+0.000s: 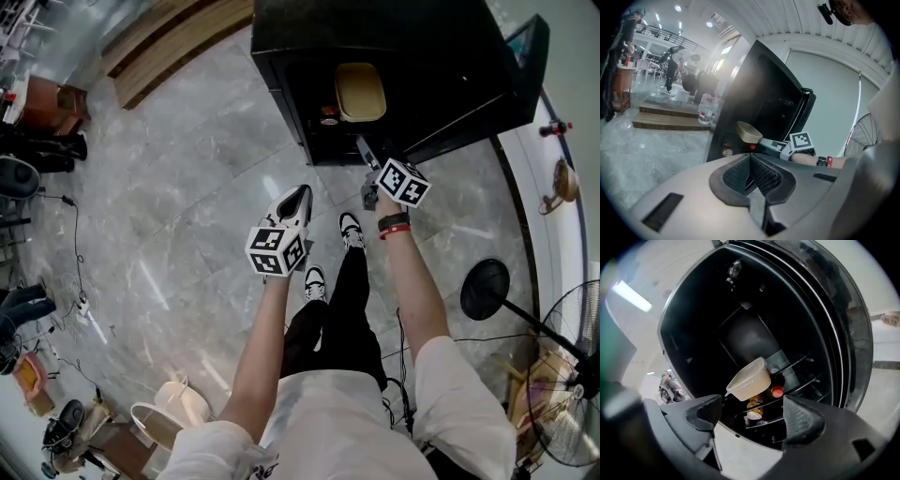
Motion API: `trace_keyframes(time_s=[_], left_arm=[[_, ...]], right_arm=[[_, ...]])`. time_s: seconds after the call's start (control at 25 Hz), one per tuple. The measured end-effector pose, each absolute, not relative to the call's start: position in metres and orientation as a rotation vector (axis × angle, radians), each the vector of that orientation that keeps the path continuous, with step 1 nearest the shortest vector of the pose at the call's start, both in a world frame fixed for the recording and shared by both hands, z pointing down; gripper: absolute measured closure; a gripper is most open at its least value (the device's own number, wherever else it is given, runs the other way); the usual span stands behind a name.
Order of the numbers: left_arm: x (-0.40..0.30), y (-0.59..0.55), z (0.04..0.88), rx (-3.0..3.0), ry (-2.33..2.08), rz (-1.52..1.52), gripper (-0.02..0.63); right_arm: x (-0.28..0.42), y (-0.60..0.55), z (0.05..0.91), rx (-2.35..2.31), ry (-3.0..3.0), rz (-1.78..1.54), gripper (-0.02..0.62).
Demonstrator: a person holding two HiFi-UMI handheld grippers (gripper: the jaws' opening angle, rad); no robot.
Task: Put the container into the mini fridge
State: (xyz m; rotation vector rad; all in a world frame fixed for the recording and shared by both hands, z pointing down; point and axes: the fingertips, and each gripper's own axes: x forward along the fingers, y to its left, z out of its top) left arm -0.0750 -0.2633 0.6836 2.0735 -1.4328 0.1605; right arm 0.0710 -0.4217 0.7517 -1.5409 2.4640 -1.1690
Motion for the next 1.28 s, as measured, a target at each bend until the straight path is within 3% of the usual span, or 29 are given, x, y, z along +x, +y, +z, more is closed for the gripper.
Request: trace_keyframes(time_s=[0.68,1.28], left_arm=[[-0.064,-0.244,0.606,2.153,-1.423,0.159,0.584],[-0.074,-0.167,0.503,2.272,-1.456,0.17,0.585]], right_arm=[[0.075,-0.335,0.629,-1.572,2.738,-0.915,0.431],[0.092,-0.222,0.51,-1.613,2.785,-0.768,0.534]])
